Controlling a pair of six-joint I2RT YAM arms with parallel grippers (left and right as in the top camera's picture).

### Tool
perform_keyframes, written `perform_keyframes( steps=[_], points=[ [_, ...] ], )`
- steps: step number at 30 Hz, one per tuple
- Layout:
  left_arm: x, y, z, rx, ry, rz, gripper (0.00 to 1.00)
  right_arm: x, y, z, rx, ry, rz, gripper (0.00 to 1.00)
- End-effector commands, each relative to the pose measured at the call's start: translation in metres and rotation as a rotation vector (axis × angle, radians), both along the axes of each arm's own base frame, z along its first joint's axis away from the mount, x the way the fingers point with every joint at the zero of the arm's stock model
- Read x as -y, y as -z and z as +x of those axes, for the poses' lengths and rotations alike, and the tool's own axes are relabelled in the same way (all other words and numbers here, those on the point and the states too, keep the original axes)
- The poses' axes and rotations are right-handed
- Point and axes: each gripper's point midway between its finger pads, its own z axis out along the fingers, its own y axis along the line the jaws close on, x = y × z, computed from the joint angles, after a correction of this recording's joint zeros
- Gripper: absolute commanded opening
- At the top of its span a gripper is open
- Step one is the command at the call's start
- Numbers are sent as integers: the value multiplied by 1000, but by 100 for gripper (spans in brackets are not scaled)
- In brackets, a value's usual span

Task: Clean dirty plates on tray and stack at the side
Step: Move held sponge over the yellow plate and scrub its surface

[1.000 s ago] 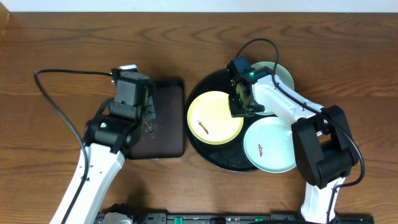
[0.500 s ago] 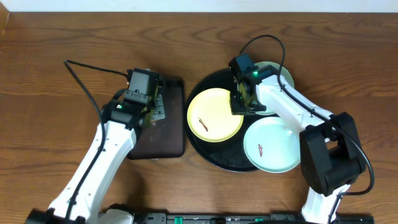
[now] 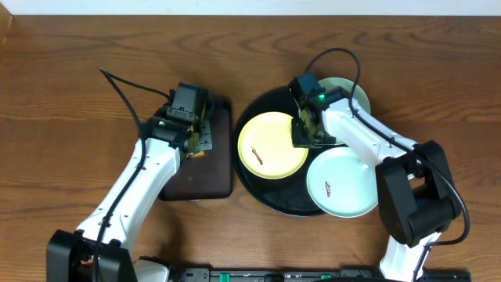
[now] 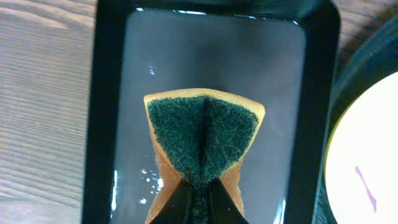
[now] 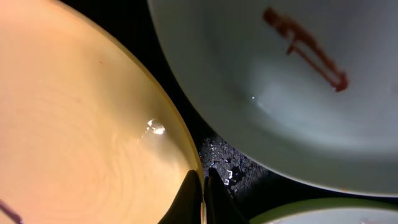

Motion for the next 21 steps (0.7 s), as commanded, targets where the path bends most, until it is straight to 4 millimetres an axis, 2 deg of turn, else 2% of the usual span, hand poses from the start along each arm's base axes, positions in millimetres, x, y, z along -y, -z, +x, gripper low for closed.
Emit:
perform_keyframes(
  steps=[1,7,14,21],
  points=[
    [11,-1,0,-8,25,-50,7,8,1,-3,8,28,-24,1],
    [8,-2,1,-1,64,-14,7,5,1,-1,20,23,-18,1],
    [-20,-16,13,63,-2,139,7,-6,0,-1,42,-5,-18,1],
    [-3,-38,21,94,55,119,7,0,1,0,54,-3,-52,1]
  ],
)
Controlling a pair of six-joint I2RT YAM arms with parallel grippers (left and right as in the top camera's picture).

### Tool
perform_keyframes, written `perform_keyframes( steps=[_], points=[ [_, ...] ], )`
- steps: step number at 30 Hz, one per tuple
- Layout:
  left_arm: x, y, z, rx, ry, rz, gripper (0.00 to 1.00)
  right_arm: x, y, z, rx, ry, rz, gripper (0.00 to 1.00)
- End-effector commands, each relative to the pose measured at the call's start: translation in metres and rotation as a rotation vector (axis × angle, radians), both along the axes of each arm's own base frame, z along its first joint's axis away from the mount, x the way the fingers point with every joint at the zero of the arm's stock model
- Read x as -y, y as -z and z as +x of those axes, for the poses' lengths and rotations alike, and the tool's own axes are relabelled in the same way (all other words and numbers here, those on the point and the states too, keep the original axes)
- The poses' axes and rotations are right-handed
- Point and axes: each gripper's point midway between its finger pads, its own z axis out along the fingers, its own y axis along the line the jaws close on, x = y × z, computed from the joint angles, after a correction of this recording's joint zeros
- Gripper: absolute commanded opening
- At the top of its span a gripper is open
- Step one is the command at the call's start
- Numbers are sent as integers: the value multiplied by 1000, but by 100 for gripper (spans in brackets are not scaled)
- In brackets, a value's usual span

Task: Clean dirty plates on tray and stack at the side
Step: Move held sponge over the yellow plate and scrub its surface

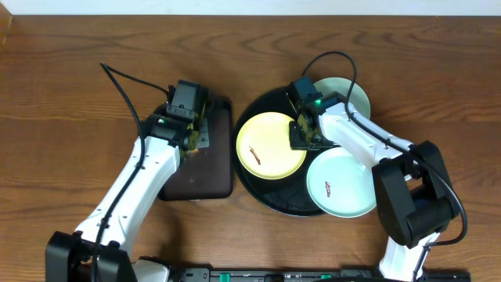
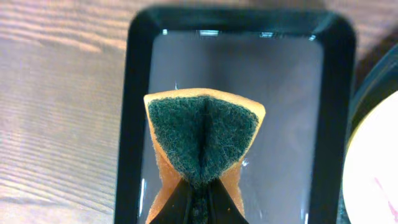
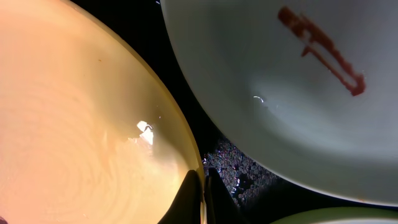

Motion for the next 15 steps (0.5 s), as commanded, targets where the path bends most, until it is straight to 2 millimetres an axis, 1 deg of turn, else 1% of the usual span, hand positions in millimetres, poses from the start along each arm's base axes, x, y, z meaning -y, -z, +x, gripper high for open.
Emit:
perform_keyframes(
  steps=[1,4,5,7,10,13,15],
  points=[
    [11,-25,12,52,52,27,7,7,-3,0,29,13,-50,1],
    [24,-27,10,58,86,23,7,8,0,-1,32,14,-55,1],
    [31,-28,10,62,101,12,8,8,1,-1,33,14,-54,1],
    [50,-27,8,66,124,-48,7,8,1,0,38,14,-51,1],
    [93,-28,3,61,204,-190,7,8,1,0,39,14,-51,1],
    [117,-26,2,70,251,-221,7,8,2,0,39,14,-51,1],
    [127,-18,0,58,249,-230,7,8,2,0,39,14,-51,1]
  ],
)
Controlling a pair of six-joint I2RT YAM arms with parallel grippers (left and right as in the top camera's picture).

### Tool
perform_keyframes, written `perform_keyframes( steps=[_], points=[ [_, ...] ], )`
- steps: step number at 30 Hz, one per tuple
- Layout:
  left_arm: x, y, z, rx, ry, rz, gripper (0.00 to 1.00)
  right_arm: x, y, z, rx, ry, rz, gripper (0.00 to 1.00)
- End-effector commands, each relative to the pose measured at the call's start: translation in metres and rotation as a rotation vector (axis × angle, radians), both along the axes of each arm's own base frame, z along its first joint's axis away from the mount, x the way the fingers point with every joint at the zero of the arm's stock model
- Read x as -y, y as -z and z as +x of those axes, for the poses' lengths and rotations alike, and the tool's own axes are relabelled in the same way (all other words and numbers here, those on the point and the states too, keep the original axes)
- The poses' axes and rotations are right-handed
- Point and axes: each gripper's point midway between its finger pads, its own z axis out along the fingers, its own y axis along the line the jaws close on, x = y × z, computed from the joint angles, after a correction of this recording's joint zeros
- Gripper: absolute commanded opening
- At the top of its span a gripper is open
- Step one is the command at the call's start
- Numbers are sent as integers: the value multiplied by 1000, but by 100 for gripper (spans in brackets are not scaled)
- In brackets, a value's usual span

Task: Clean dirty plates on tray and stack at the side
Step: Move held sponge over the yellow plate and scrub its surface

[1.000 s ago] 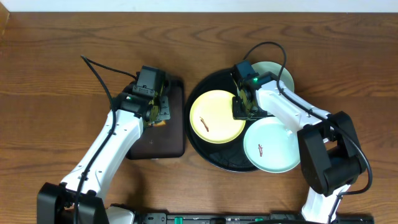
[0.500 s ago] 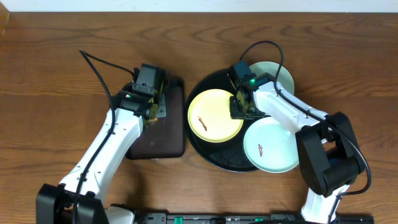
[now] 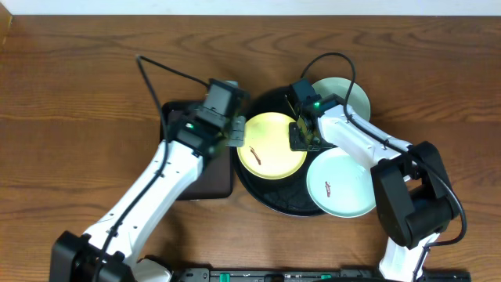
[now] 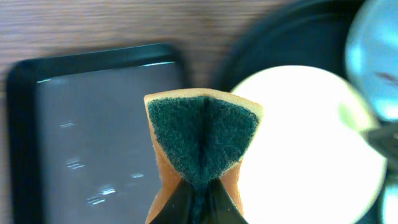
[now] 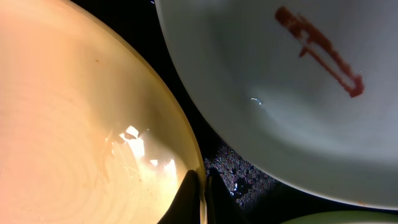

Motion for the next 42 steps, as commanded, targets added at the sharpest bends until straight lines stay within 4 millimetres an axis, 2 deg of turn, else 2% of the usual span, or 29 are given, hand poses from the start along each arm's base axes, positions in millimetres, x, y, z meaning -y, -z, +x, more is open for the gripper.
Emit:
perform_keyframes(
  steps=[1,5,10,15,27,42],
  points=[
    [27,12,-5,-49,11,-55,7,6,-2,0,23,15,-33,1],
    [40,35,-6,-82,31,-22,7,6,-2,0,23,15,-32,1],
    [44,63,3,-111,31,6,7,6,-2,0,20,15,-28,1],
    [45,83,8,-125,32,36,7,-1,-2,-3,-8,8,26,1],
    [36,104,10,-135,14,93,7,0,-1,-3,-18,4,42,1],
    [35,130,-8,-152,26,94,7,0,-1,-3,-17,-3,42,1]
  ],
)
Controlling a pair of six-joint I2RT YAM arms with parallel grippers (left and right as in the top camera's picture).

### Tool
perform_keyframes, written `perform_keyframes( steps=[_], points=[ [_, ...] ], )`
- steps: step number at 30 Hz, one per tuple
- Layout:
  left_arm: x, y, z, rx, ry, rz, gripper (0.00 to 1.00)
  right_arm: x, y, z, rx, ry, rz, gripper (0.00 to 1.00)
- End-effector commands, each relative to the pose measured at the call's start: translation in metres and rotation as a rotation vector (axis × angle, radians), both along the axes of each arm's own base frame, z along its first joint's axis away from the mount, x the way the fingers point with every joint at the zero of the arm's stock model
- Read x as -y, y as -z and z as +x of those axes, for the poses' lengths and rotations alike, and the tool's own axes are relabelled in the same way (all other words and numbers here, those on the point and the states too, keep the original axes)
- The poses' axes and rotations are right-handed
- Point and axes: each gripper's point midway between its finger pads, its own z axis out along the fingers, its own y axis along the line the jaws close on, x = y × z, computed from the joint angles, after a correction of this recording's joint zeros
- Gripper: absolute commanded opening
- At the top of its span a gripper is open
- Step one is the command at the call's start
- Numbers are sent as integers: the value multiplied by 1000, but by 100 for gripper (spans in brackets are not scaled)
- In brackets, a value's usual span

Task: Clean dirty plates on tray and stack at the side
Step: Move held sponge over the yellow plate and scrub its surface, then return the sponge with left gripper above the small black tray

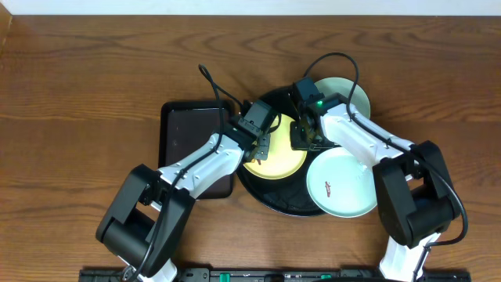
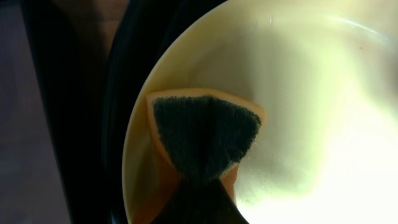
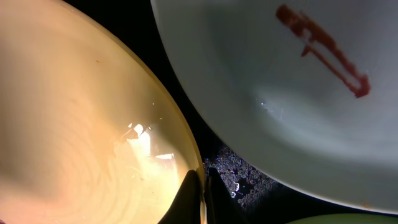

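A yellow plate [image 1: 286, 157] lies at the left of the round black tray [image 1: 282, 197]. My left gripper [image 1: 262, 145] is shut on an orange sponge [image 2: 205, 134], green scouring face showing, set low against the plate's left part [image 2: 298, 106]. My right gripper [image 3: 200, 193] is shut on the yellow plate's right rim [image 3: 180, 134], one finger on each side. A pale mint plate [image 1: 344, 184] with a red stain [image 3: 323, 46] lies at the tray's right. The yellow plate's own stain is hidden under my left gripper.
A pale green plate [image 1: 350, 90] sits at the back right, partly under the right arm. A rectangular black tray [image 1: 184, 133] lies on the wooden table left of the round tray. Both arms cross above the round tray.
My left gripper has moved right and down with the sponge, from above the gap between the two trays onto the yellow plate's left part. My right gripper still pinches the plate's rim.
My left gripper held the sponge low over the wet rectangular tray, then higher above it, then over the edge of the round tray. Now the sponge is at the yellow plate. My right gripper stayed shut on that plate's rim at every moment.
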Motion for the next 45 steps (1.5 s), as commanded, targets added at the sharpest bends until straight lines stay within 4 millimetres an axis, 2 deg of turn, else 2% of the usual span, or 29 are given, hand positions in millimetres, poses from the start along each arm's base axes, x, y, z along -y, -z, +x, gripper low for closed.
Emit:
perform_keyframes(
  steps=[1,8,11,14,23,28,30,32,34,36,40,42,45],
  points=[
    [-10,13,-9,-31,-31,34,7,1,-2,-3,2,-9,4,1],
    [4,29,-28,-138,-17,-54,7,1,-2,-2,4,-8,5,1],
    [3,43,-33,-181,-62,-54,8,2,-2,-2,4,-6,5,1],
    [11,54,-43,-248,-40,-95,8,3,-2,-1,2,-2,4,1],
    [43,48,-65,-376,29,-269,8,5,-2,-1,1,3,4,1],
    [51,45,-70,-409,26,-319,8,5,-2,-1,1,3,4,1],
    [60,39,-68,-408,48,-377,8,4,-2,-1,2,2,5,1],
    [63,29,-57,-381,49,-413,8,5,-2,-1,1,3,4,1],
    [63,7,-35,-320,37,-462,8,5,-2,-1,1,2,4,1],
    [59,-21,-12,-250,5,-516,8,5,-2,-1,1,2,4,1],
    [45,-100,24,-96,-12,-683,8,5,-2,-1,1,2,4,1],
    [29,-130,32,-35,-48,-733,7,5,-2,-1,1,2,4,1],
    [6,-165,31,25,-69,-773,8,5,-2,-1,1,2,4,1]
  ],
)
